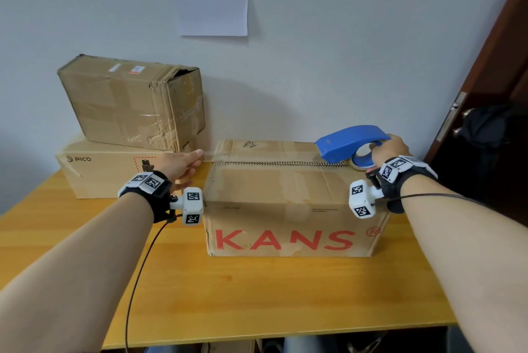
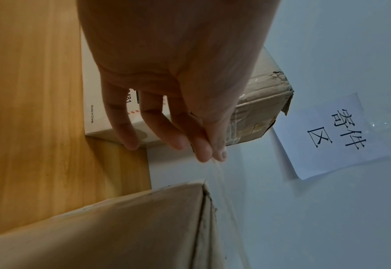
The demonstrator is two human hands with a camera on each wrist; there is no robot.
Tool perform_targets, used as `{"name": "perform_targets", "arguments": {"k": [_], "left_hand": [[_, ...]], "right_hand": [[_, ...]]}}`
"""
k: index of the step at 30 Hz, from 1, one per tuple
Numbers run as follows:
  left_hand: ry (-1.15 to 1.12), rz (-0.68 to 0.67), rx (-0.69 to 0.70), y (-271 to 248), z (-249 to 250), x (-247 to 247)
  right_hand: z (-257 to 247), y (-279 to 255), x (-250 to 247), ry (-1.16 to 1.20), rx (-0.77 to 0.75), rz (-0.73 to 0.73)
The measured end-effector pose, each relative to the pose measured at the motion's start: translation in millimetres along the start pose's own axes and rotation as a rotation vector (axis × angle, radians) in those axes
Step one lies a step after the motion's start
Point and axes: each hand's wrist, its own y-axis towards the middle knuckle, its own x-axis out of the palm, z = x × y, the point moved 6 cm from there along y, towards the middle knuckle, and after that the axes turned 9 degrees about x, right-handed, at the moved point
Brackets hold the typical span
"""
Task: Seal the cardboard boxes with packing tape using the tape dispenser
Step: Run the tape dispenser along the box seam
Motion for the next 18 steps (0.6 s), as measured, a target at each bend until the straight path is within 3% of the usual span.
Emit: {"name": "perform_targets", "arguments": {"k": [18], "left_hand": [[0.109, 0.058, 0.023, 0.7, -5.9, -5.6]], "right_hand": [[3.1, 2.4, 5.1, 0.017, -0.011, -0.025]]}}
